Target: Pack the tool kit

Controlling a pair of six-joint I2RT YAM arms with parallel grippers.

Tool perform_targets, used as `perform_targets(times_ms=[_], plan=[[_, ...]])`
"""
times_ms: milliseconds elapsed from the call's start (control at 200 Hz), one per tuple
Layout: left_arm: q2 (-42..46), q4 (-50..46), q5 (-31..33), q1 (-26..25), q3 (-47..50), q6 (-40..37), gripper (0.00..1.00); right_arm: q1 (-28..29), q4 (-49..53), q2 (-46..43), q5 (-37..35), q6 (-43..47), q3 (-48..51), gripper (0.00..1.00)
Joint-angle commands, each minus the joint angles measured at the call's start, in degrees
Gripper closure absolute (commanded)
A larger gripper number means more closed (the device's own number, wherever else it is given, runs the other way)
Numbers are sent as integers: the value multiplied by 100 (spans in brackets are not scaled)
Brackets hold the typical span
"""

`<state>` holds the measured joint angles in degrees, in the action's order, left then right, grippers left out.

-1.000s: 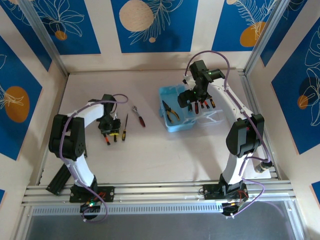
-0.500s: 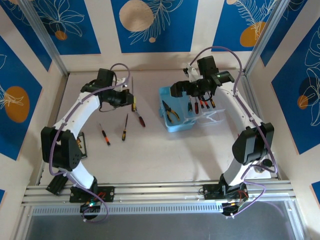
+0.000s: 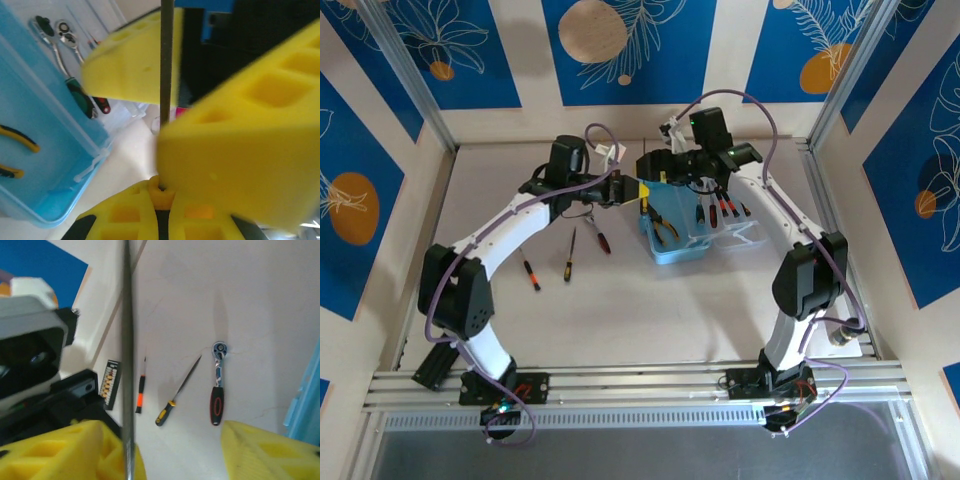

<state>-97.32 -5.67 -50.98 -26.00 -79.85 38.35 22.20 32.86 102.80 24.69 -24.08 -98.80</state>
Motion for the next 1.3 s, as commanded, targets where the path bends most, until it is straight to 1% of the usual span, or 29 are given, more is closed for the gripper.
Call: perform_targets(times_ms=[0, 115, 240, 255, 285, 300, 320, 335, 355, 455, 495, 540, 555, 690, 775, 820, 885, 940, 1040, 1146, 1296], plan=[[-31, 493, -290, -59, 101, 183, 100, 18, -153, 79, 193, -188, -223, 48], [0, 497, -272, -55, 106, 172, 100, 33, -104, 128, 219, -177, -231, 71], [-27, 424, -238, -53, 65, 145, 100, 23, -113, 78, 219, -172, -155, 98], [-32, 403, -218, -56, 52, 130, 100, 29, -106, 67, 216, -168, -149, 100], [-50, 318, -188, -46, 25, 94, 100, 8, -92, 43, 206, -144, -140, 100], [-55, 256, -166, -46, 11, 60, 96, -8, -75, 32, 195, -131, -147, 100], [-70, 170, -143, -32, -18, 12, 88, -25, -34, 16, 184, -102, -140, 100], [-81, 85, -114, -29, -47, -38, 78, -41, 5, 0, 162, -69, -146, 100], [-85, -45, -52, -12, -77, -108, 68, -71, 60, -20, 137, -25, -149, 100], [-61, -970, 356, 186, -280, -613, 29, -357, 587, -144, -162, 382, -246, 100], [-32, -1439, 664, 328, -375, -849, 15, -546, 906, -181, -338, 628, -342, 100], [-9, -2088, 1093, 505, -468, -1124, 3, -758, 1332, -195, -576, 963, -512, 100], [-13, -2286, 1249, 573, -508, -1215, 0, -826, 1494, -193, -684, 1072, -578, 100], [-108, -3946, 2916, 1061, -820, -2002, 0, -1305, 2788, 7, -2132, 2092, -1241, 100], [-170, -4485, 3793, 1192, -900, -2323, 0, -1482, 3255, 216, -3120, 2520, -1488, 100], [-206, -4626, 4073, 1241, -887, -2437, 0, -1533, 3366, 323, -3584, 2703, -1555, 100], [-248, -4725, 4308, 1301, -840, -2497, 0, -1586, 3429, 476, -4103, 2886, -1613, 100], [-290, -4741, 4418, 1342, -767, -2493, 0, -1628, 3420, 588, -4352, 2981, -1654, 100], [-332, -4751, 4533, 1360, -643, -2484, 0, -1694, 3316, 722, -4381, 3089, -1674, 100], [-314, -4707, 4653, 1360, -449, -2468, 0, -1704, 3210, 891, -4601, 3271, -1651, 100], [-299, -4654, 4667, 1360, -251, -2481, 0, -1777, 3097, 1089, -4710, 3378, -1637, 100]])
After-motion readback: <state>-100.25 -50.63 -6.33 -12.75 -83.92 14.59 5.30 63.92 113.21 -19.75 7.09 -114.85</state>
